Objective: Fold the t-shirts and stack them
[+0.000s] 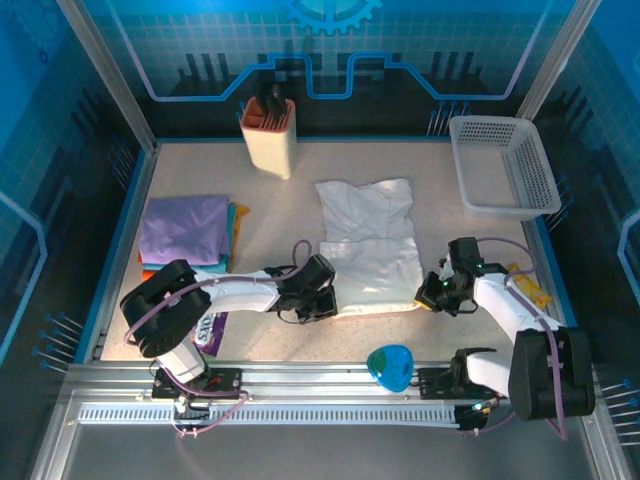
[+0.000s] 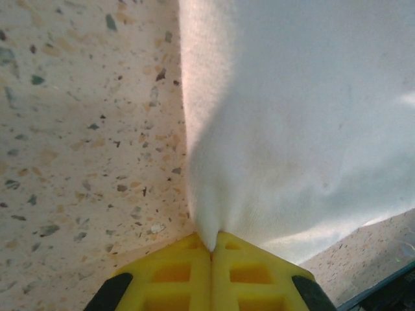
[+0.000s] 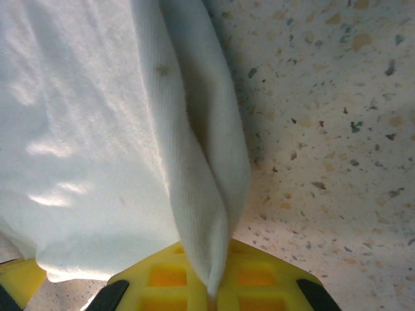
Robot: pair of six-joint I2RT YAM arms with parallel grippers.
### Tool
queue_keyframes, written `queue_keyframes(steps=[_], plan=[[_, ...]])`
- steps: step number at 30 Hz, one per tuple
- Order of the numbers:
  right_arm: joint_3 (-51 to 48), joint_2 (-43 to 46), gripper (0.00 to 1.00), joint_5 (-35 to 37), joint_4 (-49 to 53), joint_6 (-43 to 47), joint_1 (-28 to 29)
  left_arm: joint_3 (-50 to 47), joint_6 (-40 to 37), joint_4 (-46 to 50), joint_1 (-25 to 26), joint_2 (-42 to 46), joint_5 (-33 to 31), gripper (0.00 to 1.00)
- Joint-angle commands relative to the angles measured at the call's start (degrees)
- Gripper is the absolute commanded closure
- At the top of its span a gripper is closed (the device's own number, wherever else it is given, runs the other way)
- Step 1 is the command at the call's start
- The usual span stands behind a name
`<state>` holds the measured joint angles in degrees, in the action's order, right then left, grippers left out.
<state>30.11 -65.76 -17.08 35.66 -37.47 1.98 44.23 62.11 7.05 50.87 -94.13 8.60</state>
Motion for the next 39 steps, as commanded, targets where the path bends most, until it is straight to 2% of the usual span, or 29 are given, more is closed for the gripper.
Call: queue_keyframes(steps=[1, 7, 13, 23, 30, 39], plan=[[-1.9, 4.3, 1.00, 0.4, 5.0, -0.6, 1.0, -3.2, 1.1, 2.1, 1.1, 1.4, -1.1, 1.00], [-2.9, 12.2, 1.00, 0.7, 10.4, -2.1, 1.8, -3.1, 1.1, 7.2, 2.4, 6.7, -1.7, 1.00], [3.4, 15.9, 1.00, 0.9, 15.7, -3.1, 1.8, 3.3, -1.5, 15.0, 2.3, 10.7, -3.7, 1.00], [11.1, 12.2, 1.00, -0.9, 15.0, -4.3, 1.8, 9.7, -5.3, 20.2, -0.4, 13.8, -4.4, 1.00], [18.6, 5.3, 1.00, -2.6, 10.7, -5.9, 1.6, 16.5, -9.7, 20.2, -6.2, 13.2, -1.8, 1.00], [33.9, -6.2, 1.00, -4.2, 8.5, -5.7, 0.2, 29.6, -15.8, 21.4, -14.0, 6.2, 2.3, 1.00]])
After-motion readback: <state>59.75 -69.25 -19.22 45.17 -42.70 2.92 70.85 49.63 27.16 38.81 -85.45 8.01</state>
